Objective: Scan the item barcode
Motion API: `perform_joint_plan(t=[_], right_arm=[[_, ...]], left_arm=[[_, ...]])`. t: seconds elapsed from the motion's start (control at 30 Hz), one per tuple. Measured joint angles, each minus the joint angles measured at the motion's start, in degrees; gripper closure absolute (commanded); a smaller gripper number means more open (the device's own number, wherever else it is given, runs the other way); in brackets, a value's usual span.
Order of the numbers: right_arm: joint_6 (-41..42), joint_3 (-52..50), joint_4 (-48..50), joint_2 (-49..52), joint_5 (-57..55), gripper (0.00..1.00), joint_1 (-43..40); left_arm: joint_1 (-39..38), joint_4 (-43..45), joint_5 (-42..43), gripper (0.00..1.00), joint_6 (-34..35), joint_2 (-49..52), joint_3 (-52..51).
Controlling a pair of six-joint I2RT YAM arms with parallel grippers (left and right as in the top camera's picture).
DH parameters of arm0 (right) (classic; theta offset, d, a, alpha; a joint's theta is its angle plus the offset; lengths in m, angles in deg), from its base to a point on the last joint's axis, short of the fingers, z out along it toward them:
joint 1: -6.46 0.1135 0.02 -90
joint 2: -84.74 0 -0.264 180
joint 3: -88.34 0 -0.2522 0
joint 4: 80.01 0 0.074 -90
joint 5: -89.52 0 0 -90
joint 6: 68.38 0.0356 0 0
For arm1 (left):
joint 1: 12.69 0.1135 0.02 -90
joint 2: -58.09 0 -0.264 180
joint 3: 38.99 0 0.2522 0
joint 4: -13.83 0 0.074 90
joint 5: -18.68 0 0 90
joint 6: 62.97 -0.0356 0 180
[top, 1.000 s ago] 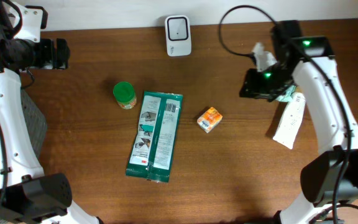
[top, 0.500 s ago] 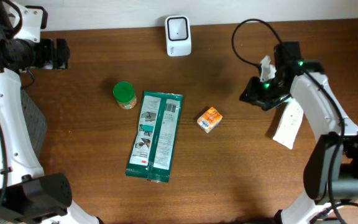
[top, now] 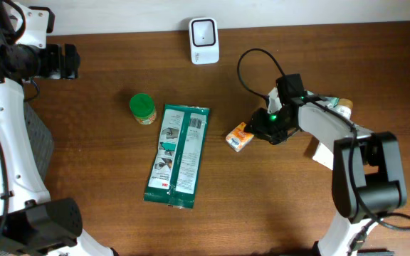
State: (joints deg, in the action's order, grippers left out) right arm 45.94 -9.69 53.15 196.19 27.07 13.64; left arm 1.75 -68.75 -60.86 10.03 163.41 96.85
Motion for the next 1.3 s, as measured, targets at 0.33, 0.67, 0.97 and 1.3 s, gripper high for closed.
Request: perform_joint_plan(t=[0.33,0.67,0.97,1.3], right_arm=[[-0.9,0.0,3.4,1.1,3.2,0.96,0.0],[-20.3,9.7,-13.5,1.8,6.5,0.78,-0.8],[-23.3,19.4,-22.0,1.7,-0.9,0.6,0.3],[-7.3,19.4,-14.6,1.8,-7.6,0.61,12.6]], left_arm=[[0.0,0.0,0.0,0.01,0.0,0.0,0.0],[0.0,0.1,0.0,0.01,0.0,0.0,0.0],[0.0,0.0,0.0,0.01,0.0,0.0,0.0],[0.0,0.0,0.0,0.01,0.0,0.0,0.0]])
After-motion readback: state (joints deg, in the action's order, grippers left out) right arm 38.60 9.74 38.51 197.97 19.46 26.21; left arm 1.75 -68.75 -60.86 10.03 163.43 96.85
